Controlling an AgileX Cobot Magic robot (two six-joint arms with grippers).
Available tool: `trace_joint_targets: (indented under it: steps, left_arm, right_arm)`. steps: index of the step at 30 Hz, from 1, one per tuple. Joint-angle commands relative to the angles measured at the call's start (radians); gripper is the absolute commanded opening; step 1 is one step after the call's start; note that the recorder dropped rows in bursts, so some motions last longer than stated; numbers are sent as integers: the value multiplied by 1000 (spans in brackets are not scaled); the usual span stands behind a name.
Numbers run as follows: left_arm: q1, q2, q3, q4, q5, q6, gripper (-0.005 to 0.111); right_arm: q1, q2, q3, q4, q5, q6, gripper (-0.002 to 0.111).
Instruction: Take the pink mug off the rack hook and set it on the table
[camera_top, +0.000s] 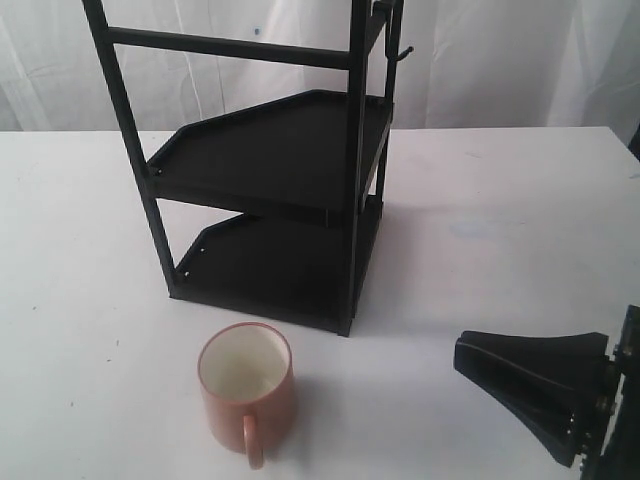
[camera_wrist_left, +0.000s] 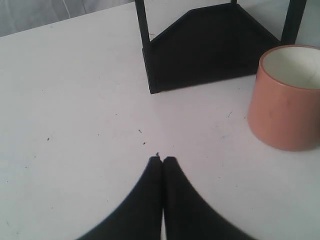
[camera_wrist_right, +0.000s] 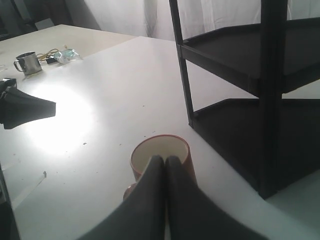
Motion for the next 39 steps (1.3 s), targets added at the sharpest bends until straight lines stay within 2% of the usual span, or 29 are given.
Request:
trace_joint_targets:
  steps: [1, 17, 23, 27, 28, 30, 31, 33, 35, 39]
  left_arm:
    - [2, -4, 5, -3, -8, -5, 0]
    - [2, -4, 5, -3, -8, -5, 0]
    - [2, -4, 5, -3, -8, -5, 0]
    - [2, -4, 5, -3, -8, -5, 0]
    - [2, -4, 5, -3, -8, -5, 0]
    - [2, -4, 5, -3, -8, -5, 0]
    - [2, -4, 5, -3, -8, -5, 0]
    - [2, -4, 5, -3, -8, -5, 0]
    - [2, -4, 5, -3, -8, -5, 0]
    - [2, -4, 5, -3, -8, -5, 0]
  right_arm:
    - [1, -5, -7, 4, 0, 1, 0]
    - [1, -5, -11, 39, -25, 1, 0]
    - [1, -5, -68, 42, -248, -6, 0]
    - [-1, -125, -78, 42, -599, 29, 0]
    - [-1, -167, -80, -18, -654, 132, 0]
    - [-1, -255, -80, -396, -775, 553, 0]
    - [-1, -300, -78, -690, -798, 840, 0]
    - [-1, -353, -78, -1197, -793, 1285, 0]
    - [-1, -383, -62, -1417, -730, 1466, 0]
    - [-1, -398, 16, -1441, -713, 1492, 0]
